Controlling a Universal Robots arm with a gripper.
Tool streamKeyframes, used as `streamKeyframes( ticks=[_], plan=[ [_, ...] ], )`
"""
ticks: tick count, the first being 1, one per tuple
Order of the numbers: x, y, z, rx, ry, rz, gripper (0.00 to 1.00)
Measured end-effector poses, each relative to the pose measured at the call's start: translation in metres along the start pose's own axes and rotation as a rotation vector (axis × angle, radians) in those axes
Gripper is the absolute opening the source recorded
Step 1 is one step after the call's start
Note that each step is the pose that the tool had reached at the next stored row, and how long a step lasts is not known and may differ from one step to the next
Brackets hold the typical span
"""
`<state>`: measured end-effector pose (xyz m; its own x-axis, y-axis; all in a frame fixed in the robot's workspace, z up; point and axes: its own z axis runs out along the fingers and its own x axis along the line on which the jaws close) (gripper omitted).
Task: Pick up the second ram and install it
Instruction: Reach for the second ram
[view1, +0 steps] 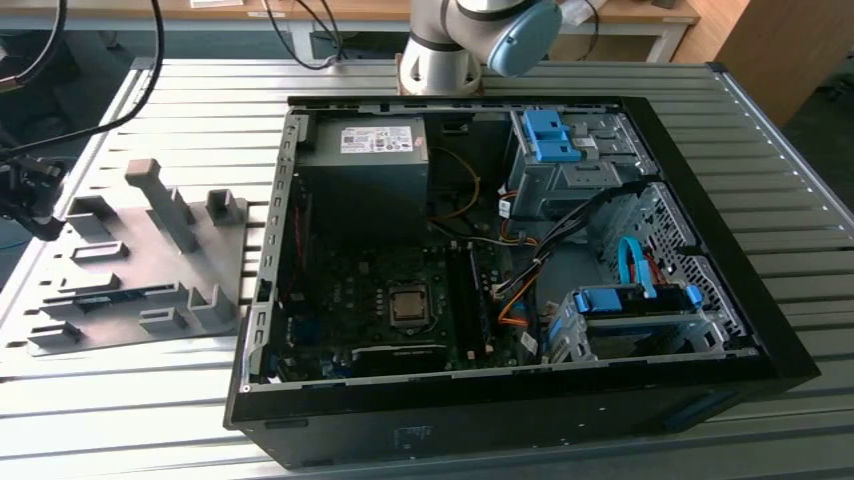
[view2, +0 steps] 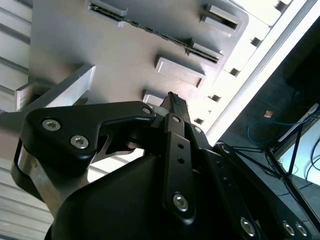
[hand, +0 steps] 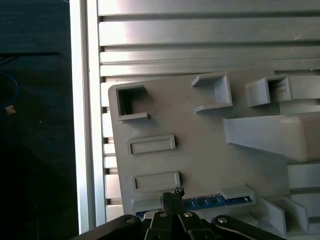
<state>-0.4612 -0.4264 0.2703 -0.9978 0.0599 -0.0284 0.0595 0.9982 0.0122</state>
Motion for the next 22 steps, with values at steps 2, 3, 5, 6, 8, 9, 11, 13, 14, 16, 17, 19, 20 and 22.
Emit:
streamKeyframes(
  ticks=[2, 3, 5, 6, 8, 9, 11, 13, 14, 16, 17, 19, 20, 22],
  plan=[
    [-0.0039, 0.0002, 0.0024, -0.0002, 0.0013, -0.011, 0.1],
    [-0.006, 0.0003, 0.0036, -0.0003, 0.002, -0.016, 0.1],
    [-0.0097, 0.0005, 0.0061, -0.0003, 0.0035, -0.025, 0.1],
    [-0.0107, 0.0001, 0.0071, -0.0004, 0.0037, -0.027, 0.1],
    [-0.0115, -0.0024, 0.0083, -0.0004, 0.004, -0.029, 0.1],
    [-0.012, -0.0039, 0.0091, -0.0004, 0.004, -0.029, 0.1],
    [-0.0133, -0.0073, 0.011, -0.0004, 0.0041, -0.03, 0.1],
    [-0.0154, -0.0106, 0.0132, -0.0005, 0.0044, -0.03, 0.1],
    [-0.0167, -0.0118, 0.0143, -0.0004, 0.0046, -0.03, 0.1],
    [-0.0205, -0.0134, 0.0164, 0.0, 0.0057, -0.03, 0.1],
    [-0.023, -0.0139, 0.0177, 0.0001, 0.006, -0.031, 0.1],
    [-0.0281, -0.0148, 0.0204, 0.0005, 0.0064, -0.031, 0.1],
    [-0.0304, -0.0154, 0.0216, 0.0007, 0.0067, -0.031, 0.1],
    [-0.0343, -0.0174, 0.0241, 0.0007, 0.0067, -0.031, 0.1]
  ],
)
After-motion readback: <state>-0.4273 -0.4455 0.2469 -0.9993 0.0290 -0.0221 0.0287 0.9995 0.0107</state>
